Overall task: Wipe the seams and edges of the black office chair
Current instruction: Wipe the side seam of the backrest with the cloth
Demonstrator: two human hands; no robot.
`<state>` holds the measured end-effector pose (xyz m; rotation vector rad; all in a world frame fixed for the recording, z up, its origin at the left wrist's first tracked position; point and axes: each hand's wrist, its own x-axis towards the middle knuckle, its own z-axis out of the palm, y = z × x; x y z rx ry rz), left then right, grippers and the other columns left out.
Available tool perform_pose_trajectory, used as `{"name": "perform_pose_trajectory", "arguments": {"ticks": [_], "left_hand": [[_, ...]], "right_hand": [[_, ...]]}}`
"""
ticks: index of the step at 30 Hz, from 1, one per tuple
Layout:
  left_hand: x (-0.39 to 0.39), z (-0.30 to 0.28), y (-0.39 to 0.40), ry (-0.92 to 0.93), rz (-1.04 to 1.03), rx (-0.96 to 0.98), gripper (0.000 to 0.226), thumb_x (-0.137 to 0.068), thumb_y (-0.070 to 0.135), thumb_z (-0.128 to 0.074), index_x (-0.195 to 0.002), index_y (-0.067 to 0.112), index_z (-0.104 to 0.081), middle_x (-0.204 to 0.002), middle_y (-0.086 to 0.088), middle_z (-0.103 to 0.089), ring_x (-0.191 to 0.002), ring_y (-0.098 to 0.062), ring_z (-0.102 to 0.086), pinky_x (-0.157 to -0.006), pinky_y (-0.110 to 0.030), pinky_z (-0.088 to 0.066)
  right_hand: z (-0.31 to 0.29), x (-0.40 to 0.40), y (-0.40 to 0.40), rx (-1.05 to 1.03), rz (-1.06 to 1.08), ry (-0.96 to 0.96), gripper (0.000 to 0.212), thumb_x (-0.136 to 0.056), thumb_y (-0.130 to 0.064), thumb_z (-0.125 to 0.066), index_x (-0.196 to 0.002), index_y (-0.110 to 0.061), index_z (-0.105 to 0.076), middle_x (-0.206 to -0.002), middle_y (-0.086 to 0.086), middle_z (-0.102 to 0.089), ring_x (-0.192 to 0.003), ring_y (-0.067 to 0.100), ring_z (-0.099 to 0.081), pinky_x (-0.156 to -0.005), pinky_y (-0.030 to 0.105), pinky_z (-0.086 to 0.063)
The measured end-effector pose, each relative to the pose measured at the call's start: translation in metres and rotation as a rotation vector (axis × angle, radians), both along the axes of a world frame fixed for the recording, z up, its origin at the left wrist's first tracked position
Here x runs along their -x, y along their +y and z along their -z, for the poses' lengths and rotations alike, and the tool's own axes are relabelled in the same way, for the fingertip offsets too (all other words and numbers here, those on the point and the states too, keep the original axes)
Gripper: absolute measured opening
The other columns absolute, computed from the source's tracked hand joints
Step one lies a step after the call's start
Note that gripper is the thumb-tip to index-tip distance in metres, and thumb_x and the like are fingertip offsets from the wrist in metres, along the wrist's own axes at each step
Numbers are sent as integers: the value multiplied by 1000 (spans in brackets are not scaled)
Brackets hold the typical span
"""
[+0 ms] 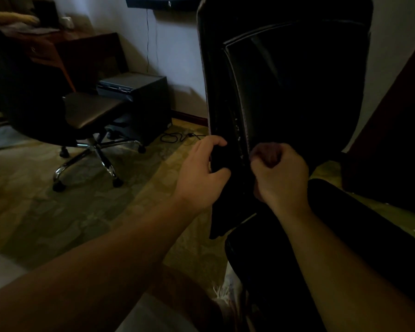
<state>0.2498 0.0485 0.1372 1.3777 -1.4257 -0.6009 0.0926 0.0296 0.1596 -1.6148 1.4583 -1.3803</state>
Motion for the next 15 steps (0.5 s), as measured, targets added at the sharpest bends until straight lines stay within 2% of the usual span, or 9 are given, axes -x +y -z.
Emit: {"name": "perform_pose_trajectory", "arguments": {"ticks": [2, 4, 6, 8, 9, 11, 12, 13, 15], "left_hand": [[0, -1, 0, 10, 0, -6, 46, -73, 25, -62, -115, 40, -54, -121, 9, -57, -114, -18, -60, -88, -53, -56], [0, -1, 1, -9, -15, 5, 46, -73, 24, -61, -116, 39, -54, -120, 9, -57, -113, -18, -60, -88, -54, -56], [1, -1, 1, -15, -18, 9, 46, -73, 25, -61, -116, 39, -54, -119, 9, -56, -112, -17, -60, -88, -53, -56], [2, -1, 1, 4, -11, -5, 47, -71, 27, -61, -115, 41, -53, -119, 10, -56, -112, -18, -61, -88, -53, -56], [2, -1, 1, 13, -9, -13, 47, -71, 28, -61, -115, 41, -53, -120, 10, -56, -113, -18, -60, -89, -53, -56], [1, 0, 2, 11, -11, -19, 49, -70, 26, -60, -116, 40, -54, -121, 9, -56, -114, -18, -60, -90, -54, -56], [0, 0, 2, 2, -10, -17, 49, -70, 26, -60, -117, 40, -54, -121, 9, -56, -114, -17, -60, -91, -54, -55], [0, -1, 3, -2, -6, -19, 50, -70, 26, -60, -117, 41, -54, -122, 10, -56, -115, -17, -60, -91, -53, -55], [-1, -2, 3, 8, 8, -35, 50, -69, 29, -60, -116, 43, -53, -123, 10, -56, -116, -17, -59, -91, -53, -55]], "right_hand": [[1, 0, 1, 17, 4, -32, 19, -85, -21, -71, -79, -30, -55, -78, -12, -61, -77, 6, -63, -66, 21, -50], [4, -6, 8, -25, -91, 116, 28, -86, -26, -70, -71, -32, -48, -72, -10, -57, -69, 7, -60, -59, 22, -45], [5, -7, 9, -20, -57, 126, 21, -84, -25, -70, -73, -27, -53, -73, -8, -59, -68, 8, -60, -59, 27, -50], [2, -5, 4, 10, 76, -7, 9, -84, -21, -70, -83, -18, -62, -80, -5, -64, -73, 8, -62, -68, 31, -56], [0, -5, 1, 20, 78, -32, 8, -84, -20, -70, -84, -18, -62, -80, -6, -64, -73, 5, -61, -68, 27, -54], [-2, -9, 4, 1, -23, 45, 17, -85, -21, -69, -77, -26, -55, -76, -10, -60, -68, -1, -57, -60, 15, -46], [-3, -11, 6, -11, -58, 85, 18, -85, -22, -70, -77, -28, -55, -76, -11, -60, -68, -1, -58, -59, 14, -45], [-2, -11, 5, -7, -46, 91, 13, -85, -23, -70, -80, -26, -58, -78, -10, -62, -71, 2, -60, -61, 17, -48], [-3, -8, 0, 27, 63, 31, 11, -83, -22, -71, -90, -17, -64, -84, -4, -66, -78, 12, -65, -72, 32, -56]]}}
